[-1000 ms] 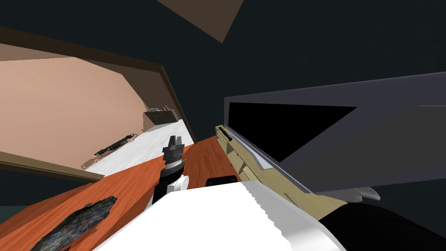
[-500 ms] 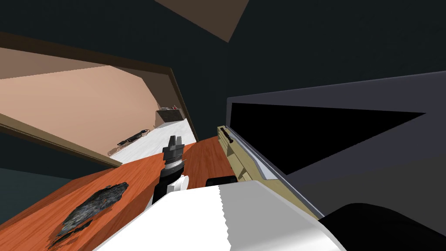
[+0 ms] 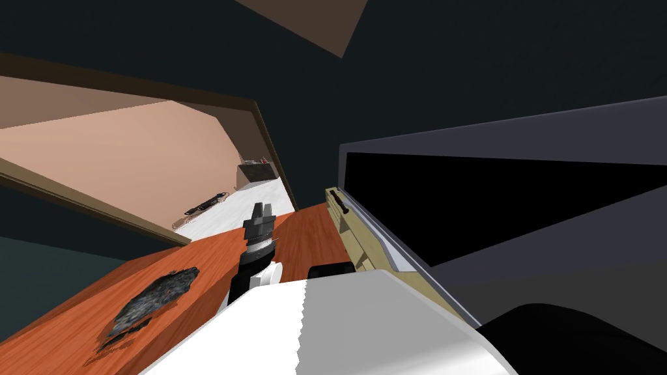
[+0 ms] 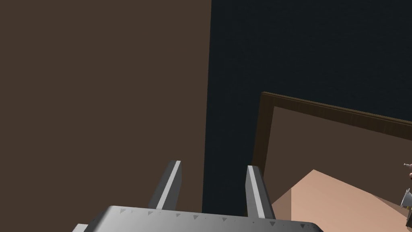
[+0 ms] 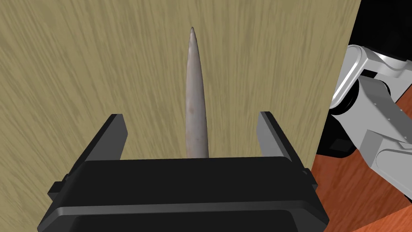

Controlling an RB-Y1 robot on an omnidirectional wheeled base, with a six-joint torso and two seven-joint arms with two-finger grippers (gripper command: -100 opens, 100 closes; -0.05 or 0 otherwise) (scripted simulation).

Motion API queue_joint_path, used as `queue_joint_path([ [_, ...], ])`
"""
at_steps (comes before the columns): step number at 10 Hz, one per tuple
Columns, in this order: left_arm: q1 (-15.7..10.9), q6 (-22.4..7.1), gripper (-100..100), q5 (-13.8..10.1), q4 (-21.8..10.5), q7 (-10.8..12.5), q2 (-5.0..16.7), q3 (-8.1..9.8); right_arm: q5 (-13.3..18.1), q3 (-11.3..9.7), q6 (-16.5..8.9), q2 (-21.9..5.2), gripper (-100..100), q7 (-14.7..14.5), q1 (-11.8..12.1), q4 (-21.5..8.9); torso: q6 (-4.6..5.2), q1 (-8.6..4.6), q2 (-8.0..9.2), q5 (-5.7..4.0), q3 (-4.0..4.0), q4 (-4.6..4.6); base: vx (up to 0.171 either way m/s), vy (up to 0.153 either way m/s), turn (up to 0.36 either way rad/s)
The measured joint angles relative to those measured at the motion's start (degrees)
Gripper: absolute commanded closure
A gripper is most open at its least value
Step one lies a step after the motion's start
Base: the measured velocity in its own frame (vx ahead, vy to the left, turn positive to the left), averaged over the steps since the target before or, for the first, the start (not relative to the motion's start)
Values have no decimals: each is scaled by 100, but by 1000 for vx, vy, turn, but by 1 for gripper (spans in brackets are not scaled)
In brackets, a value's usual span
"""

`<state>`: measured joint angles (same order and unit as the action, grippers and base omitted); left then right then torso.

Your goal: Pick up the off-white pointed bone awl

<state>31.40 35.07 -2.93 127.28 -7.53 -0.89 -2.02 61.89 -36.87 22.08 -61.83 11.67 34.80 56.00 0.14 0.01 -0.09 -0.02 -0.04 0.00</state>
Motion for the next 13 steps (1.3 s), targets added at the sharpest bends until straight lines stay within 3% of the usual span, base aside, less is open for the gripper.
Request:
queue_joint_path([
  [2, 0, 0, 0, 0, 0, 0, 0, 0, -11, -36, -67, 176, -100, -70, -49, -134, 0, 3, -1, 0, 0, 0, -5, -6, 18],
  [3, 0, 0, 0, 0, 0, 0, 0, 0, -11, -38, -71, 188, 100, -81, -54, -147, 1, 6, -4, 2, -2, -1, 0, 0, 0],
  [7, 0, 0, 0, 0, 0, 0, 0, 0, -11, -37, -72, 186, 100, -80, -53, -146, 0, 6, -6, 2, -4, -2, 0, 0, 0],
  [8, 0, 0, 0, 0, 0, 0, 0, 0, -11, -37, -72, 186, 0, -80, -53, -146, 0, 6, -6, 2, -4, -2, 0, 0, 0],
  [9, 0, 0, 0, 0, 0, 0, 0, 0, -11, -37, -72, 186, 100, -80, -53, -146, 0, 6, -6, 2, -4, -2, 17, 18, -59],
  [12, 1, 0, 0, 0, 0, 0, 0, 0, 44, -15, 39, -248, 100, 155, 33, 210, 3, 22, -17, 8, -10, -5, 22, 26, -79],
  [13, 0, 0, 0, 0, 0, 0, 0, 0, 46, -12, 54, -266, 0, 170, 35, 219, 1, 16, -13, 3, -8, -3, 0, 0, 0],
])
